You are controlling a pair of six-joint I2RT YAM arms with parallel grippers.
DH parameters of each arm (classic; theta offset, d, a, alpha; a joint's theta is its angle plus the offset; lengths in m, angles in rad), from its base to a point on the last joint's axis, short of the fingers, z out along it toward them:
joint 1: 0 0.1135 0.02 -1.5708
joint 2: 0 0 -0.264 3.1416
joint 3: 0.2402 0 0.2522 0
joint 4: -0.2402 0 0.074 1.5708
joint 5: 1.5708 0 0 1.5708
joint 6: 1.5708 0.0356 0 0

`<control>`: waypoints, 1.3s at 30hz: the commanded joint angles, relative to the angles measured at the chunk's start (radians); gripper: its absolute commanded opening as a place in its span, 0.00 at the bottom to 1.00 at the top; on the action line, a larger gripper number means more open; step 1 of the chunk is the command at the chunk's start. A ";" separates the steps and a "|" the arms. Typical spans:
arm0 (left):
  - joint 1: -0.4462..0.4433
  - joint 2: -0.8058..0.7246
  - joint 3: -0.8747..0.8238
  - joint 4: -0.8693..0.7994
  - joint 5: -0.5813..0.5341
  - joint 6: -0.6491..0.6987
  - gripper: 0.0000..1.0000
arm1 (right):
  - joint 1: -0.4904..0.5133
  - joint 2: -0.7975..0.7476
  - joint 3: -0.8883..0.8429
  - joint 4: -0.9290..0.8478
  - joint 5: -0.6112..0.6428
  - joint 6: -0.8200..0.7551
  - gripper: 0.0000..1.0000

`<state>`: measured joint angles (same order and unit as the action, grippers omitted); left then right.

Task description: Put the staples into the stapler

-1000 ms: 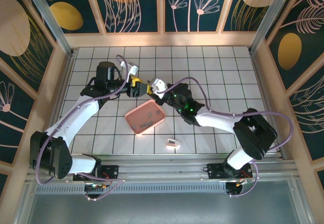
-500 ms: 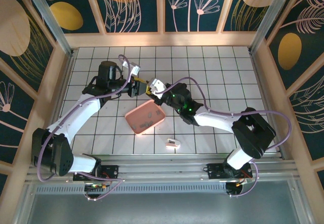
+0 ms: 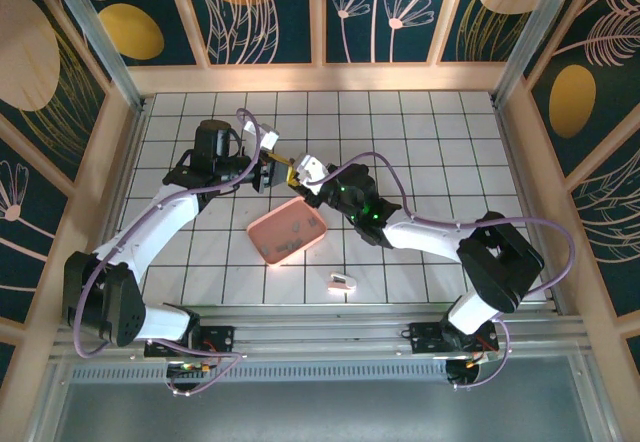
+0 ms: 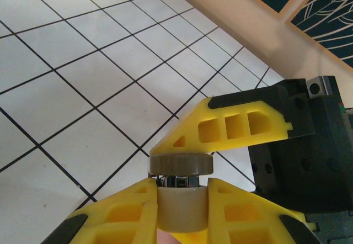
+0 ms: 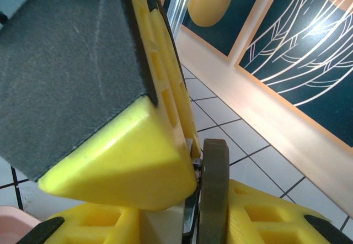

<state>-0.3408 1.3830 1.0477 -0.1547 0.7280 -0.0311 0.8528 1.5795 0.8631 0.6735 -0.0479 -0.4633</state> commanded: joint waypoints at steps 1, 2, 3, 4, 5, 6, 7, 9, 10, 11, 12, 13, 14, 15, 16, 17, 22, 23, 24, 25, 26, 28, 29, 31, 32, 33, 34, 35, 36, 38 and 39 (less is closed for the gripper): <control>0.001 0.003 0.012 -0.031 -0.033 0.033 0.00 | 0.010 -0.008 0.005 0.077 -0.007 0.023 0.39; 0.001 0.001 0.012 -0.032 -0.036 0.038 0.00 | 0.007 -0.010 0.002 0.077 -0.011 0.029 0.40; 0.002 0.001 0.011 -0.033 -0.039 0.041 0.00 | 0.005 -0.011 -0.001 0.077 -0.016 0.035 0.42; 0.002 -0.001 0.011 -0.035 -0.043 0.048 0.00 | 0.002 -0.014 -0.004 0.078 -0.022 0.044 0.44; 0.001 -0.001 0.009 -0.037 -0.048 0.054 0.00 | -0.001 -0.015 -0.007 0.077 -0.027 0.052 0.45; 0.001 -0.001 0.009 -0.040 -0.055 0.058 0.00 | -0.004 -0.017 -0.009 0.078 -0.033 0.058 0.46; 0.002 -0.002 0.010 -0.044 -0.061 0.067 0.00 | -0.006 -0.019 -0.012 0.077 -0.040 0.063 0.46; 0.000 -0.001 0.009 -0.046 -0.069 0.075 0.00 | -0.011 -0.022 -0.018 0.076 -0.048 0.072 0.46; 0.002 -0.001 0.008 -0.046 -0.070 0.077 0.00 | -0.012 -0.024 -0.020 0.076 -0.050 0.075 0.45; 0.001 0.000 0.008 -0.046 -0.068 0.078 0.00 | -0.015 -0.026 -0.022 0.073 -0.055 0.078 0.44; 0.001 0.000 0.008 -0.046 -0.068 0.081 0.00 | -0.017 -0.028 -0.024 0.071 -0.062 0.083 0.44; 0.000 -0.002 0.008 -0.046 -0.070 0.084 0.00 | -0.020 -0.031 -0.027 0.067 -0.073 0.092 0.45; 0.001 -0.005 0.006 -0.046 -0.070 0.087 0.00 | -0.023 -0.036 -0.032 0.065 -0.081 0.101 0.46; 0.001 -0.006 0.006 -0.047 -0.074 0.093 0.00 | -0.027 -0.043 -0.040 0.067 -0.090 0.111 0.48; 0.001 -0.008 0.005 -0.046 -0.077 0.098 0.00 | -0.030 -0.050 -0.050 0.070 -0.099 0.119 0.50; 0.001 -0.009 0.005 -0.047 -0.080 0.104 0.00 | -0.034 -0.057 -0.058 0.072 -0.110 0.128 0.51; 0.001 -0.013 -0.001 -0.057 -0.106 0.151 0.00 | -0.066 -0.099 -0.080 0.052 -0.209 0.189 0.56; 0.001 -0.015 -0.004 -0.057 -0.109 0.160 0.00 | -0.073 -0.106 -0.084 0.048 -0.230 0.202 0.56; 0.002 -0.016 -0.006 -0.057 -0.112 0.176 0.00 | -0.082 -0.114 -0.087 0.046 -0.253 0.223 0.55; 0.002 -0.018 -0.009 -0.057 -0.112 0.189 0.00 | -0.092 -0.121 -0.087 0.040 -0.276 0.247 0.56; 0.001 -0.022 -0.013 -0.057 -0.116 0.207 0.00 | -0.103 -0.127 -0.084 0.032 -0.299 0.282 0.56; 0.001 -0.029 -0.021 -0.055 -0.119 0.246 0.00 | -0.129 -0.138 -0.065 -0.004 -0.326 0.375 0.55; 0.001 -0.033 -0.023 -0.055 -0.120 0.271 0.00 | -0.141 -0.140 -0.051 -0.034 -0.343 0.422 0.55; 0.001 -0.046 -0.038 -0.048 -0.121 0.329 0.00 | -0.166 -0.151 -0.010 -0.126 -0.372 0.516 0.55; 0.001 -0.054 -0.046 -0.044 -0.120 0.359 0.00 | -0.174 -0.154 0.006 -0.170 -0.387 0.546 0.55; 0.001 -0.063 -0.056 -0.040 -0.119 0.396 0.00 | -0.179 -0.160 0.023 -0.224 -0.404 0.571 0.55; 0.002 -0.073 -0.064 -0.040 -0.114 0.434 0.00 | -0.181 -0.165 0.043 -0.275 -0.416 0.597 0.55; 0.002 -0.077 -0.069 -0.041 -0.102 0.474 0.00 | -0.183 -0.168 0.056 -0.315 -0.422 0.616 0.55; 0.002 -0.084 -0.069 -0.045 -0.089 0.513 0.00 | -0.182 -0.170 0.071 -0.355 -0.430 0.643 0.56; 0.001 -0.091 -0.101 -0.041 -0.061 0.572 0.00 | -0.184 -0.164 0.099 -0.415 -0.444 0.687 0.58; 0.001 -0.096 -0.108 -0.039 -0.049 0.590 0.00 | -0.183 -0.156 0.114 -0.443 -0.454 0.711 0.59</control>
<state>-0.3405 1.3125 0.9684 -0.1955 0.6273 0.4206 0.6701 1.4403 0.9257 0.3695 -0.4435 0.1280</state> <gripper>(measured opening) 0.171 0.587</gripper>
